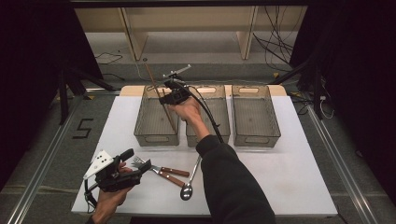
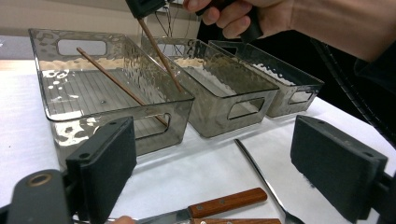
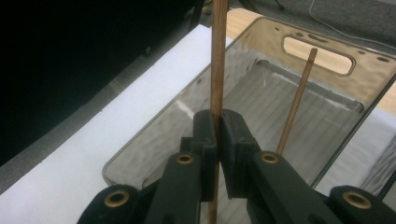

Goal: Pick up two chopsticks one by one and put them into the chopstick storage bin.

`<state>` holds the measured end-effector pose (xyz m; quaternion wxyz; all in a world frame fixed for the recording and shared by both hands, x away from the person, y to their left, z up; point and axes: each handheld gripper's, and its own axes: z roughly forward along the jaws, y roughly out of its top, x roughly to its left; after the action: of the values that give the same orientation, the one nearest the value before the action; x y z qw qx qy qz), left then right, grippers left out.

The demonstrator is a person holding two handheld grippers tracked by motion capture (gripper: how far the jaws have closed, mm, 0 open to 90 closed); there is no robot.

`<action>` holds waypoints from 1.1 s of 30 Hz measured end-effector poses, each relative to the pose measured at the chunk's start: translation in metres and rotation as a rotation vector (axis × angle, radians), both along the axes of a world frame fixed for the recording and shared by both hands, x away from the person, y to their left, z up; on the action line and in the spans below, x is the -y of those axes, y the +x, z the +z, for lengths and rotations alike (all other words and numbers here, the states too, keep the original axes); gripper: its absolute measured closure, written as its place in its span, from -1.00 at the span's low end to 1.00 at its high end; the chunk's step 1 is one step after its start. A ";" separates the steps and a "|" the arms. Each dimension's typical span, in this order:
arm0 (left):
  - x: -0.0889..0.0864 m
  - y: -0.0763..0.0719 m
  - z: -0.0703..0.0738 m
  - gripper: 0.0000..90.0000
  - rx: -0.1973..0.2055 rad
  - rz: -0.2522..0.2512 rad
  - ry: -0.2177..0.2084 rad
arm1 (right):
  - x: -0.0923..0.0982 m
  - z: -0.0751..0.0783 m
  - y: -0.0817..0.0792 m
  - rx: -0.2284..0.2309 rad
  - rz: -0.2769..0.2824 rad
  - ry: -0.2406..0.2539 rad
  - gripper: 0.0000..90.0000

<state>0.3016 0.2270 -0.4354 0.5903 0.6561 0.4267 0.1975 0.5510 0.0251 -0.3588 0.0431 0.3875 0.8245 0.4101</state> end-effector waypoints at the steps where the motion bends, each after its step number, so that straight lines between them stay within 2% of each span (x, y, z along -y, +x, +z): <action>1: 0.000 0.000 0.000 -0.69 0.000 0.000 -0.001 | 0.000 -0.001 0.000 0.001 -0.006 -0.006 0.90; 17: 0.000 0.000 0.000 -0.69 0.000 0.002 -0.003 | -0.007 -0.029 -0.001 -0.049 -0.047 -0.044 0.89; 20: 0.000 0.000 0.000 -0.69 0.000 0.002 -0.003 | -0.008 -0.032 -0.001 -0.053 -0.060 -0.064 0.88; 24: -0.001 0.000 0.000 -0.69 0.000 0.004 -0.004 | -0.006 -0.034 -0.001 -0.065 -0.072 -0.077 0.58; 27: -0.001 0.000 0.000 -0.69 0.000 0.005 -0.003 | -0.003 -0.030 -0.001 -0.055 -0.076 -0.075 0.43; 30: -0.001 0.000 0.000 -0.69 -0.002 0.007 -0.003 | 0.000 -0.025 -0.004 -0.031 -0.062 -0.094 0.29; 33: -0.001 0.000 0.000 -0.69 -0.002 0.006 -0.002 | 0.004 -0.020 -0.007 -0.021 -0.049 -0.081 0.13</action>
<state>0.3018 0.2285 -0.4354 0.5899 0.6545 0.4293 0.1984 0.5439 0.0209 -0.3787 0.0601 0.4100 0.8310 0.3710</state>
